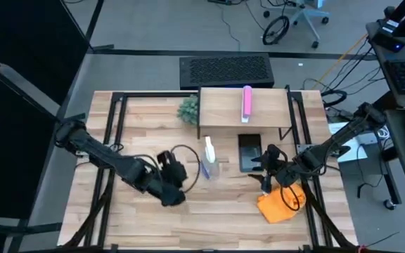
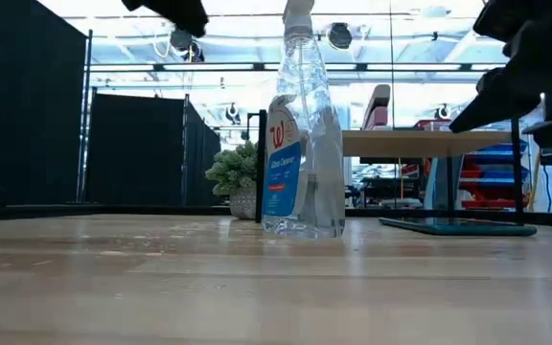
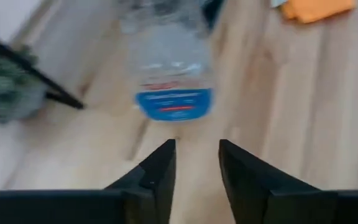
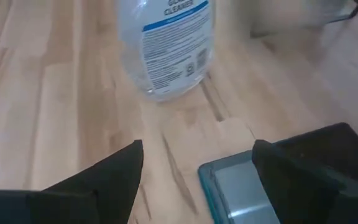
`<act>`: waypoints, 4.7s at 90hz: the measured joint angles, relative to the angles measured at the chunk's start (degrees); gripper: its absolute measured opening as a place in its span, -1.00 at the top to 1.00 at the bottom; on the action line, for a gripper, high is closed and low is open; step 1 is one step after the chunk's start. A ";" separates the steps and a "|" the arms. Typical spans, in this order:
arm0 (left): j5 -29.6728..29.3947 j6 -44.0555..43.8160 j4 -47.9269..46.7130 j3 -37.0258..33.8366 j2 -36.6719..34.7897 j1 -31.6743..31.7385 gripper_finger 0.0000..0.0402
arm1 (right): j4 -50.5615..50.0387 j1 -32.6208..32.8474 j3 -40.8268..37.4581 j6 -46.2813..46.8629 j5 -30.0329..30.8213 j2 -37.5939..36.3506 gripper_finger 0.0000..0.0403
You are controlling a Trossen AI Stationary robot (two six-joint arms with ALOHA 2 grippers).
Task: Apply microfiber cloth
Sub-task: Move the tablet to the bottom of the table, then spray the back of the tablet with the spray bottle
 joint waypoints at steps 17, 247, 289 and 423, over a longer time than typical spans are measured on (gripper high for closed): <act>0.30 1.00 5.16 -13.31 -7.98 4.88 -0.05 | 1.25 -3.18 -0.02 -0.37 0.15 1.30 -0.42; 8.70 -10.92 56.99 -18.55 15.58 -7.55 0.13 | 32.54 6.40 11.33 8.18 -25.53 40.20 -0.34; 7.23 -11.20 57.01 -3.27 30.00 -3.96 0.14 | 5.17 15.46 5.57 51.95 -10.29 22.08 -0.34; 8.83 -9.56 55.54 4.45 32.87 -5.63 0.14 | 33.18 11.77 6.08 24.96 -10.38 32.45 0.96</act>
